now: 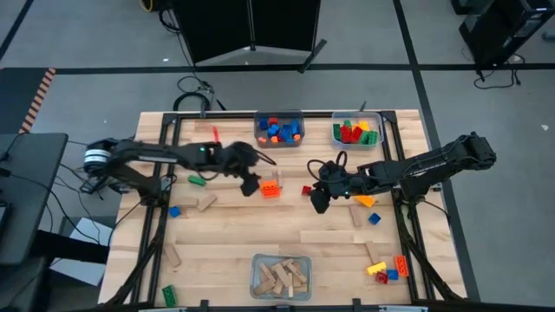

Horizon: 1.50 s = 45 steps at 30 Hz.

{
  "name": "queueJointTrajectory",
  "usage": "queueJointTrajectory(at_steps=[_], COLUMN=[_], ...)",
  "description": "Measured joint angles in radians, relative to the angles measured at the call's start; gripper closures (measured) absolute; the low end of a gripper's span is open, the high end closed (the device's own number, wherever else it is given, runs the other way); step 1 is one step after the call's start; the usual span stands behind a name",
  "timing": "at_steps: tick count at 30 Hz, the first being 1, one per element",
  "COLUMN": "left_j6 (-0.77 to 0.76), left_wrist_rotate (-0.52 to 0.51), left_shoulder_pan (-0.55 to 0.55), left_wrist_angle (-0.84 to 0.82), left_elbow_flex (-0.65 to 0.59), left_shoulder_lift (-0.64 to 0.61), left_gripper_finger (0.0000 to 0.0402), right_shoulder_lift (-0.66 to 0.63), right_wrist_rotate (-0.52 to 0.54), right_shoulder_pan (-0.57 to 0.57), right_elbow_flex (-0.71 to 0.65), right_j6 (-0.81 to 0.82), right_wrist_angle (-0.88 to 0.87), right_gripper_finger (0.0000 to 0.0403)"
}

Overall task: Sort blocks by size
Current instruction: Put the large orange game piece into the transparent bin

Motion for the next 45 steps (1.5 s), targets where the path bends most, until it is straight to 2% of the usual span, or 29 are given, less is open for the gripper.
queueJointTrajectory(at_steps=[4,6,13,24,39,45], left_j6=[0.085,0.102,0.147,0.256,0.249,0.167], left_wrist_rotate=[0.165,0.187,0.186,0.165,0.187,0.174], left_shoulder_pan=[-0.016,-0.027,-0.039,-0.04,-0.04,-0.049], left_wrist_angle=[0.097,0.119,0.126,0.149,0.207,0.214], left_elbow_flex=[0.0,0.0,0.0,0.0,0.0,0.003], left_shoulder_lift=[0.104,0.148,0.259,0.296,0.356,0.39], left_gripper_finger=[0.0142,0.0142,0.0142,0.0142,0.0142,0.0152], right_shoulder_lift=[0.0,0.0,0.0,0.0,0.0,0.0], right_wrist_rotate=[0.007,0.02,0.028,0.076,0.081,0.081], right_shoulder_pan=[0.0,0.0,0.0,0.0,0.0,0.0], right_elbow_flex=[0.0,0.0,0.0,0.0,0.0,0.0], right_j6=[0.028,0.041,0.056,0.056,0.053,0.053], right_wrist_angle=[0.0,0.0,0.004,0.009,0.012,0.013], right_gripper_finger=[0.0198,0.0198,0.0198,0.0198,0.0198,0.0198])
